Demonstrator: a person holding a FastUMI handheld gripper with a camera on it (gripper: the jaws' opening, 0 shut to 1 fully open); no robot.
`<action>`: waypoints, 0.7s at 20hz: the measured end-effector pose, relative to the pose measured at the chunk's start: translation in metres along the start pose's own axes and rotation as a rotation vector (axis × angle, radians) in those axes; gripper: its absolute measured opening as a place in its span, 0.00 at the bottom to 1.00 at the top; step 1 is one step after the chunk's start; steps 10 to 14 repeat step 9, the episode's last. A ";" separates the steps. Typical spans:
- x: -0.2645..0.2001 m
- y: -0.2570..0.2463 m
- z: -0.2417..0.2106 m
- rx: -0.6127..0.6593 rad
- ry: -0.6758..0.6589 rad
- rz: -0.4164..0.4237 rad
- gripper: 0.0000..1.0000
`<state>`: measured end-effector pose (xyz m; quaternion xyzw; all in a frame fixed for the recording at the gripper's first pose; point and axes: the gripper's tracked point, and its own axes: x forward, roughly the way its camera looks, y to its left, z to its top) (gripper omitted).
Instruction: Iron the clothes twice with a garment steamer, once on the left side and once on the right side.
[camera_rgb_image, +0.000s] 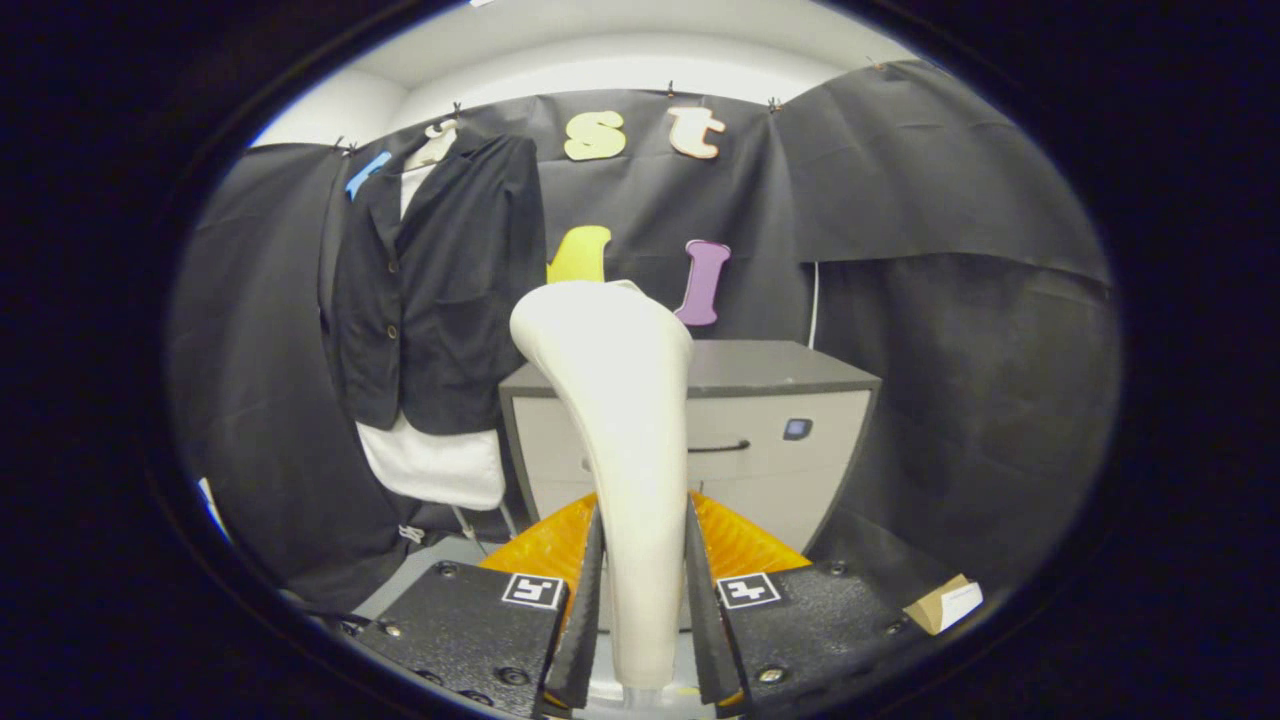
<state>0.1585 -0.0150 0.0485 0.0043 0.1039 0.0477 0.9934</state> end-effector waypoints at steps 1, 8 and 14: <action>-0.008 -0.010 -0.012 0.007 0.011 0.000 0.43; -0.041 -0.039 -0.071 0.020 0.070 0.031 0.43; -0.043 -0.040 -0.073 0.022 0.069 0.034 0.43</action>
